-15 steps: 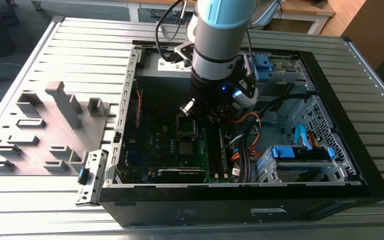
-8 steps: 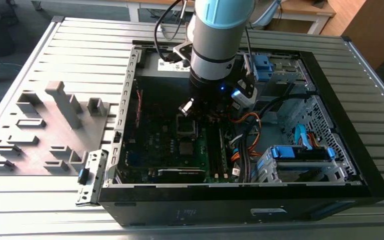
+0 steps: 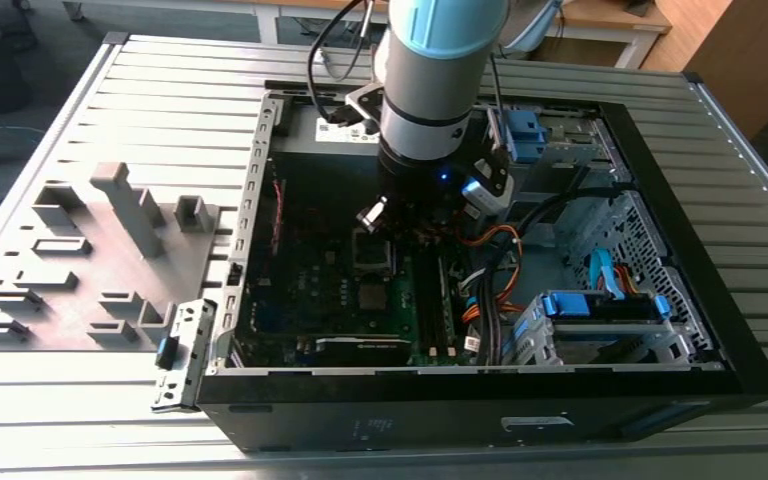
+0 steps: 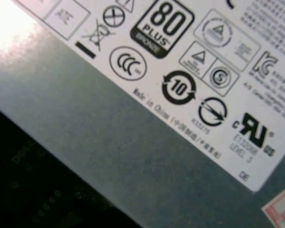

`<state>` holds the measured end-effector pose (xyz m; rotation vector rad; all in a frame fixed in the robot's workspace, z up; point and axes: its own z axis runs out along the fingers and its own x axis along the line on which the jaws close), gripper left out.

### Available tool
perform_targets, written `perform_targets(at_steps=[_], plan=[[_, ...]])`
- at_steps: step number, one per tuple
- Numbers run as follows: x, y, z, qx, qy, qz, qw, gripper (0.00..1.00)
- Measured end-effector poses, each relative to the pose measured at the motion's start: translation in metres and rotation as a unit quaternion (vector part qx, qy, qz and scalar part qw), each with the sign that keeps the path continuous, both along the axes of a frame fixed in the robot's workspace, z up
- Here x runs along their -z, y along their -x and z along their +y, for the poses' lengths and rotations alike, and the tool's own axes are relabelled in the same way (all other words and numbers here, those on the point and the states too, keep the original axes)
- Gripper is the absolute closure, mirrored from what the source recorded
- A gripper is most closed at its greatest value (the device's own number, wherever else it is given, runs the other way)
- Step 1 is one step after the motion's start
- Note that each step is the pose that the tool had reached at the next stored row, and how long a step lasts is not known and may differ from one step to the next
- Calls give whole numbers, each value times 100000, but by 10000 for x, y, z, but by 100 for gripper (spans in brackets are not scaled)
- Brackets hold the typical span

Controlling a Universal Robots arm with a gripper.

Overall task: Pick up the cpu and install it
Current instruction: 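Close the cpu cover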

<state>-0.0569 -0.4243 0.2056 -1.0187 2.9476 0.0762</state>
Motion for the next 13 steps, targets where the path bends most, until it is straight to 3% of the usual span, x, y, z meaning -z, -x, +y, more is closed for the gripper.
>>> perform_targets(at_steps=[13], plan=[[-26, 15, -11, -153, -125, -45, 100000, 89]])
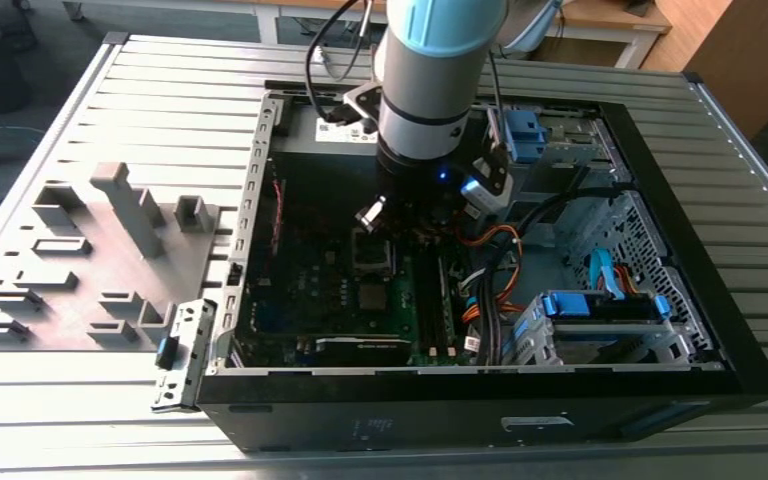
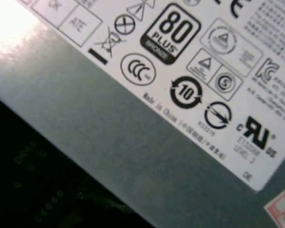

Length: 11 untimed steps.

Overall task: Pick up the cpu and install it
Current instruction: 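Close the cpu cover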

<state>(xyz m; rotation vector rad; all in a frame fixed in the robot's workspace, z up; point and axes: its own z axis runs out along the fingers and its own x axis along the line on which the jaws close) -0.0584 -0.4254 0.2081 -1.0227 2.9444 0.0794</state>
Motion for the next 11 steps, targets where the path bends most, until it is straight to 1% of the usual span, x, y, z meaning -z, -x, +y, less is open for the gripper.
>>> perform_targets(at_steps=[11], plan=[[-45, 0, -27, -232, -6, -32, 100000, 89]])
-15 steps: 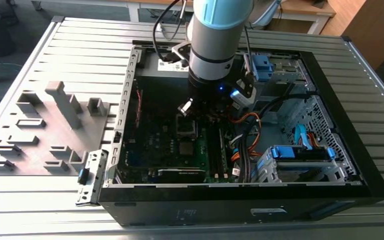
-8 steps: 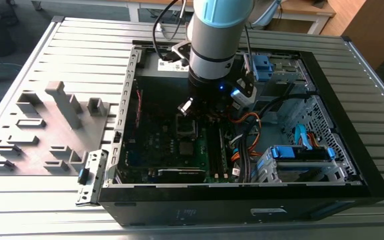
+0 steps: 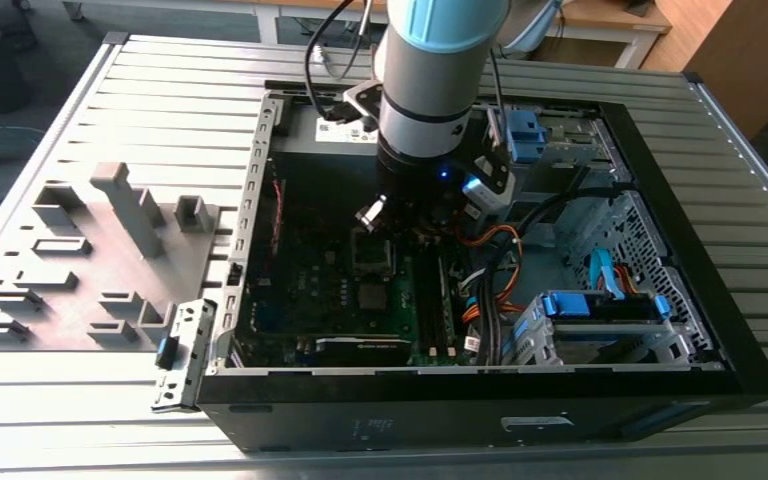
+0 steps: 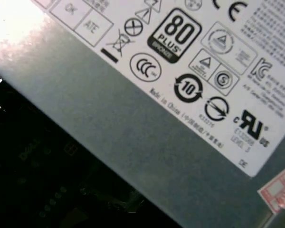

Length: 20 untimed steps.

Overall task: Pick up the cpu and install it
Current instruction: 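Close the cpu cover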

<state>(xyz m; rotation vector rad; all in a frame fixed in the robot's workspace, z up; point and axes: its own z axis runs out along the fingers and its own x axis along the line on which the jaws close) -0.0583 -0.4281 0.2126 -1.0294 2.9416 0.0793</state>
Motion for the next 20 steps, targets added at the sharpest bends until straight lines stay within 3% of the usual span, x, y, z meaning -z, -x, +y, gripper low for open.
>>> perform_targets(at_steps=[20], plan=[[-82, 0, -150, -607, -3, -28, 99998, 89]])
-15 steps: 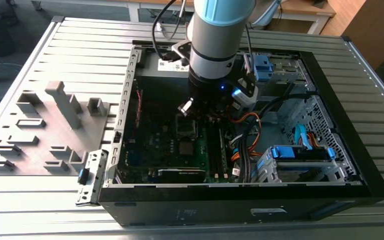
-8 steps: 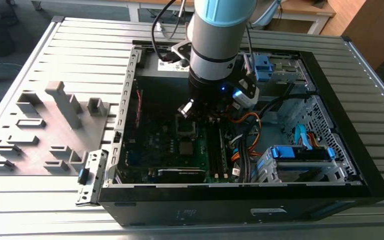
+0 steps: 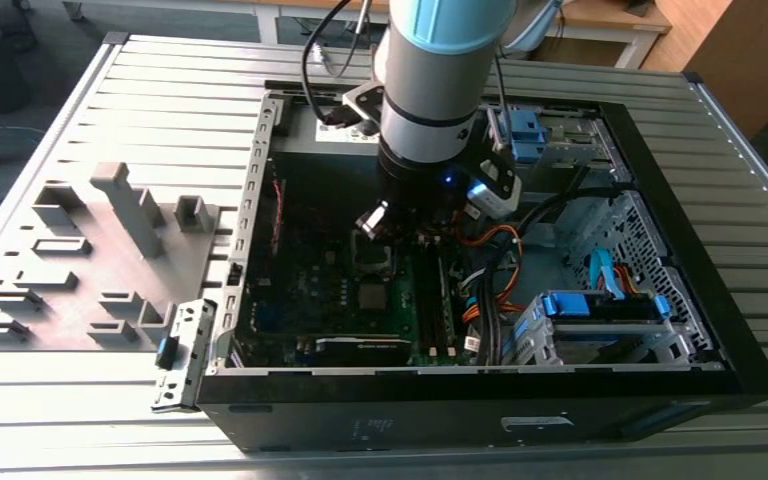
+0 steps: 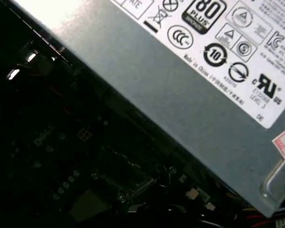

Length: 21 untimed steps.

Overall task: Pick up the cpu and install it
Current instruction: 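Close the cpu cover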

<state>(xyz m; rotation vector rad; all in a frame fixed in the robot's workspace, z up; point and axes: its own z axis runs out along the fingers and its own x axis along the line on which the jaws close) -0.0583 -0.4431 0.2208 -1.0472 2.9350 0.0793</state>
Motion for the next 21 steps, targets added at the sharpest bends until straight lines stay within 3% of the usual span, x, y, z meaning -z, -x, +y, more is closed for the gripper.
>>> perform_targets(at_steps=[21], plan=[[-24, -2, -154, -314, -78, 3, 99999, 89]])
